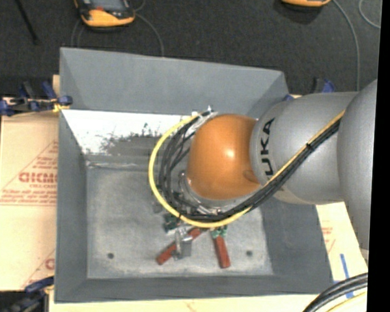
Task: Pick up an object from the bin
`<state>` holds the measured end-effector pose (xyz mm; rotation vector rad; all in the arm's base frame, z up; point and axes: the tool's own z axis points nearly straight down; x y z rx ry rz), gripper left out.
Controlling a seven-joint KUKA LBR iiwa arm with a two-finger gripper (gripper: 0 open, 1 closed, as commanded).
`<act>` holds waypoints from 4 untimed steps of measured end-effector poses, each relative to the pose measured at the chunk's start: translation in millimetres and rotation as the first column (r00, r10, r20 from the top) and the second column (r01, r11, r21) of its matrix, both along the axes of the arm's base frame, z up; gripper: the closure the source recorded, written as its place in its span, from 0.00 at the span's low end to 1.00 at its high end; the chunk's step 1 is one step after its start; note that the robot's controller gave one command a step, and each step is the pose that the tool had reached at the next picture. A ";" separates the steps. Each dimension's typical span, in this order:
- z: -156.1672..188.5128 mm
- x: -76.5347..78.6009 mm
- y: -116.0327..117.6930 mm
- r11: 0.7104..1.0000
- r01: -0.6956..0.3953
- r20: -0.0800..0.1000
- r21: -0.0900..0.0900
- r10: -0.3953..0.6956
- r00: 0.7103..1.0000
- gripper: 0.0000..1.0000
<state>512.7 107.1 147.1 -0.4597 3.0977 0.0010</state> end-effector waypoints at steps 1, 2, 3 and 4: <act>-19.9 0.3 -7.8 0.997 -0.082 -0.003 -0.001 0.082 0.997 0.00; 11.8 11.2 16.7 0.988 -0.157 -0.012 -0.003 0.157 0.988 0.00; -18.3 12.7 -13.3 0.931 -0.365 0.004 -0.004 0.365 0.931 0.00; -69.4 -2.0 -26.6 0.928 -0.372 -0.007 -0.002 0.372 0.928 1.00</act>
Offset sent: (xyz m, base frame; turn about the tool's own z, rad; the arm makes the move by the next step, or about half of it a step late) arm 0.0199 0.0388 0.0418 -0.1762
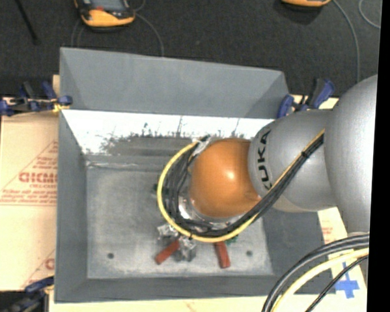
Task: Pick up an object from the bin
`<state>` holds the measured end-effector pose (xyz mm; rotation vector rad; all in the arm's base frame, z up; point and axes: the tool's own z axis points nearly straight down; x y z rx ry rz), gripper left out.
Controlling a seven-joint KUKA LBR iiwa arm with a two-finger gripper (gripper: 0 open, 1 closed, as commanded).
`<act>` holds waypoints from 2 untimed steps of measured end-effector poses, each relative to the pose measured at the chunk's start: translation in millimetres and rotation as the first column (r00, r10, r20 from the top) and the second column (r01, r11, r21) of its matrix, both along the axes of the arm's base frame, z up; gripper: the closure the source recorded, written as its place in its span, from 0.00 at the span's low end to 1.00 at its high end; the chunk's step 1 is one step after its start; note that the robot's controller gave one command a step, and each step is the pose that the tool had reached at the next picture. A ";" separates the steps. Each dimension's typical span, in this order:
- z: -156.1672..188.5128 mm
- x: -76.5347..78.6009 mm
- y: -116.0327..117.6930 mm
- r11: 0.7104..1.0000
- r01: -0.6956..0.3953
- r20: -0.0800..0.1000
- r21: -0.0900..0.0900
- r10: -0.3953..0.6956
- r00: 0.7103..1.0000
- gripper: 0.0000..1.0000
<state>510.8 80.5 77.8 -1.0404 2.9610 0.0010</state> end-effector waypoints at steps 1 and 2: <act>0.0 0.0 0.0 1.000 0.001 0.000 0.000 -0.001 1.000 1.00; 154.5 25.6 -6.0 1.000 -0.015 0.003 0.000 0.015 1.000 1.00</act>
Offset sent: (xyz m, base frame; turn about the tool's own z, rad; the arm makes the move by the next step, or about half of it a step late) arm 0.0237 -0.0056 0.1530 -0.0188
